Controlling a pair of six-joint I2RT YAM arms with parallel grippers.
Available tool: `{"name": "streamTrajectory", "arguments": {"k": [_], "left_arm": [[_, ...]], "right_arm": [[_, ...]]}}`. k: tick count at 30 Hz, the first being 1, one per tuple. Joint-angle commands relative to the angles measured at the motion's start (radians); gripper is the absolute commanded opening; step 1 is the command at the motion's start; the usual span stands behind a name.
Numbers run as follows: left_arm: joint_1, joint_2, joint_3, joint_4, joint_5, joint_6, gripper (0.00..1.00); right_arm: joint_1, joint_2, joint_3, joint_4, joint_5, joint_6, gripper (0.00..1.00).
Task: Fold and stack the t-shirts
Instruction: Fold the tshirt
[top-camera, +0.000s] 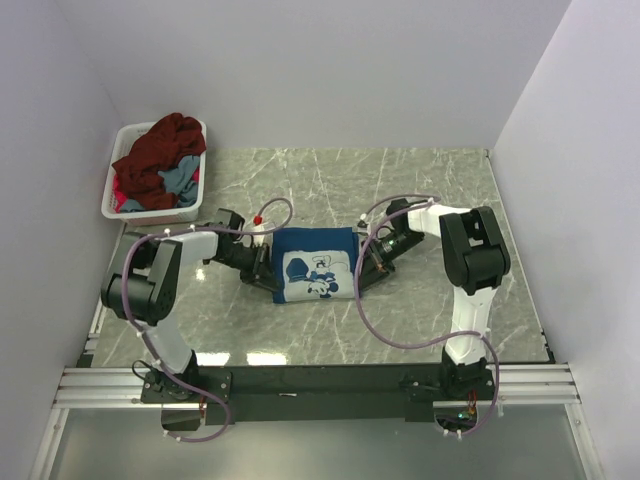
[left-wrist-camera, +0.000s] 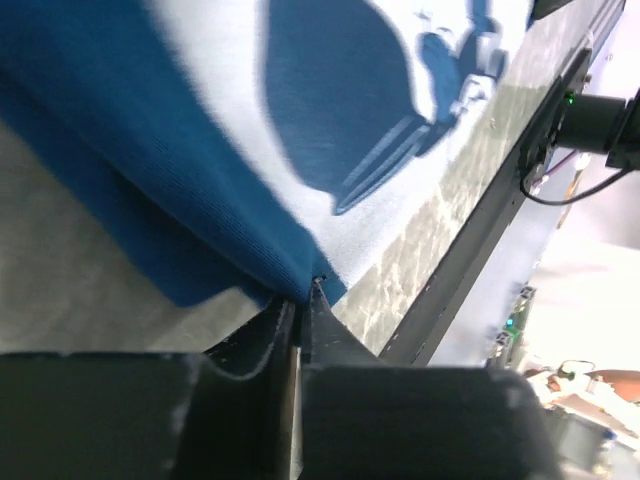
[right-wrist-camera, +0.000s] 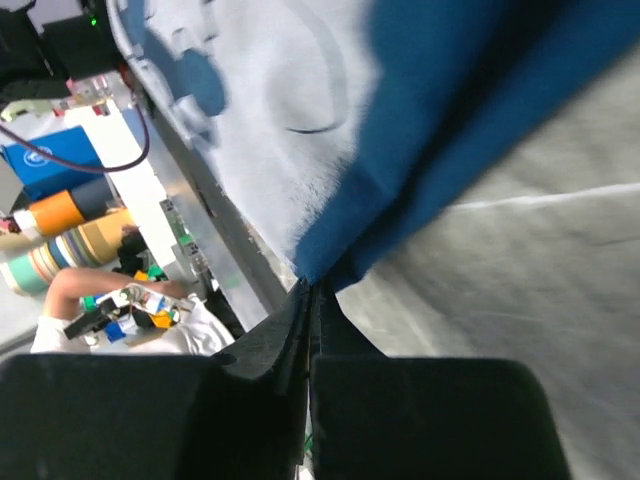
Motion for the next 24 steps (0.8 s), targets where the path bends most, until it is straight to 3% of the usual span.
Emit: {"name": "streamTrajectory", "arguments": {"k": [1,5,6,7,9,10,11,13,15,17,18,19,20,22,24], "left_arm": [[0.041,0.048,0.039,-0.004,0.007,0.01,0.01],[0.069,0.05,0.028,0.008,-0.002,0.002,0.01],[0.069,0.048,0.028,-0.003,0.006,0.006,0.04],[0.069,0.036,0.03,-0.009,0.018,0.012,0.21],[0.075,0.001,0.027,-0.017,0.058,0.03,0.35],[0.078,-0.057,0.022,-0.017,0.068,0.041,0.43],[0.078,-0.091,0.015,-0.017,0.079,0.048,0.45],[0.078,-0.191,0.011,-0.001,0.108,0.043,0.44],[0.069,-0.243,-0.016,0.067,0.148,-0.022,0.4],[0.036,-0.279,-0.048,0.213,0.156,-0.175,0.29],[-0.016,-0.269,-0.056,0.254,0.171,-0.227,0.18],[-0.046,-0.259,-0.064,0.363,0.176,-0.335,0.13],[-0.104,-0.247,-0.076,0.406,0.171,-0.381,0.09],[-0.149,-0.197,-0.094,0.556,0.164,-0.501,0.05],[-0.181,-0.132,-0.101,0.627,0.156,-0.556,0.06]], "right_arm": [[-0.049,0.037,0.044,0.014,0.043,0.007,0.0],[-0.072,0.027,0.058,0.019,0.07,0.014,0.0],[-0.069,0.022,0.052,0.01,0.057,0.004,0.0],[-0.066,0.02,0.052,-0.033,0.038,-0.034,0.0],[-0.056,0.001,0.053,-0.094,-0.03,-0.091,0.35],[-0.058,-0.044,0.049,-0.126,-0.049,-0.125,0.69],[-0.061,-0.071,0.047,-0.134,-0.055,-0.136,0.71],[-0.061,-0.155,0.056,-0.142,-0.082,-0.15,0.71],[-0.053,-0.2,0.061,-0.099,-0.115,-0.107,0.58],[-0.038,-0.237,0.057,0.02,-0.175,0.009,0.36],[-0.012,-0.243,0.04,0.137,-0.207,0.121,0.26],[0.003,-0.242,0.029,0.195,-0.223,0.175,0.09],[0.023,-0.237,0.017,0.248,-0.23,0.224,0.03],[0.096,-0.21,-0.022,0.386,-0.252,0.367,0.01],[0.143,-0.184,-0.057,0.442,-0.263,0.433,0.11]]}}
